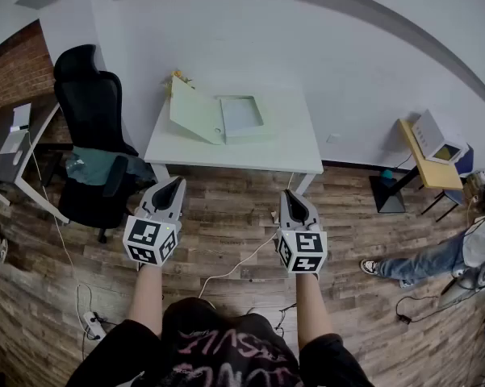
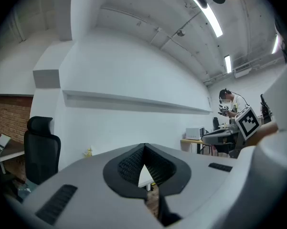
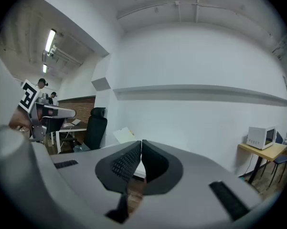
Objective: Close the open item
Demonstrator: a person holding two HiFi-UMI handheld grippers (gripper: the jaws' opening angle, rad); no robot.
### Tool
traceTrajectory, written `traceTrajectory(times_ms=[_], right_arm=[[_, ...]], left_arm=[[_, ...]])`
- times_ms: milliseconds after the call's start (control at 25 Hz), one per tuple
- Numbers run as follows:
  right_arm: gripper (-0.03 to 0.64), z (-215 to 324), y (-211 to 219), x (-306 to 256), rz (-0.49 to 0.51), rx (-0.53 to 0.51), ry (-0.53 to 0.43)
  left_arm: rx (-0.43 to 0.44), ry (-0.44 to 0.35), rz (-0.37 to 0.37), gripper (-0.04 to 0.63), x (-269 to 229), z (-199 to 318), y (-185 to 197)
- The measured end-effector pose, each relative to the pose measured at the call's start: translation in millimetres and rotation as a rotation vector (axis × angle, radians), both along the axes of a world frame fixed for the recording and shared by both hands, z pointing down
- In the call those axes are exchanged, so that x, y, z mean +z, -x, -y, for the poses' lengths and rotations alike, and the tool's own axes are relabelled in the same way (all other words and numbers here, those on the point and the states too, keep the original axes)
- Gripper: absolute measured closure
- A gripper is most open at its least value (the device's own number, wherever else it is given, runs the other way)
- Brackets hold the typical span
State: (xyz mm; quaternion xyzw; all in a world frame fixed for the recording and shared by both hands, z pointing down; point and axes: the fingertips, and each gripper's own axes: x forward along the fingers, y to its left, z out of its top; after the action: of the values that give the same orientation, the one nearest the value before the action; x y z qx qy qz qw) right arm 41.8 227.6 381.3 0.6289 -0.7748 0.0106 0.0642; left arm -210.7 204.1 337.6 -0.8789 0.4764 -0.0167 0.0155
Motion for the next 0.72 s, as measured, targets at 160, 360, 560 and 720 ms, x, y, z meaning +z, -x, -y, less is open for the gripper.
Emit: traceTrajectory(times_ms=[160,360,560,720], right_arm=[[0.593,0.7,0.2,1.6,0.004,0.000,0.003],[0.592,-0.1,4.2,3.6,0.003,0.007,0.002],[0.592,-2.0,7.7,-1.5,0.001,0.016,-0.017],[0.591,-6.3,12.9,-1.7,-0.023,0.026,-0.022]], left_arm=[[0.004,0.006,-0.001,0.583,1.9,0.7,-0.8],[0.004,0.007,-0.002,0.583,6.3,0.5,4.9],[0.018,0.000,-0.004,0.583,3.0,1.4,6.8],[0.030,0.003,-0.002,0.583,3.4,2.2,10.2]])
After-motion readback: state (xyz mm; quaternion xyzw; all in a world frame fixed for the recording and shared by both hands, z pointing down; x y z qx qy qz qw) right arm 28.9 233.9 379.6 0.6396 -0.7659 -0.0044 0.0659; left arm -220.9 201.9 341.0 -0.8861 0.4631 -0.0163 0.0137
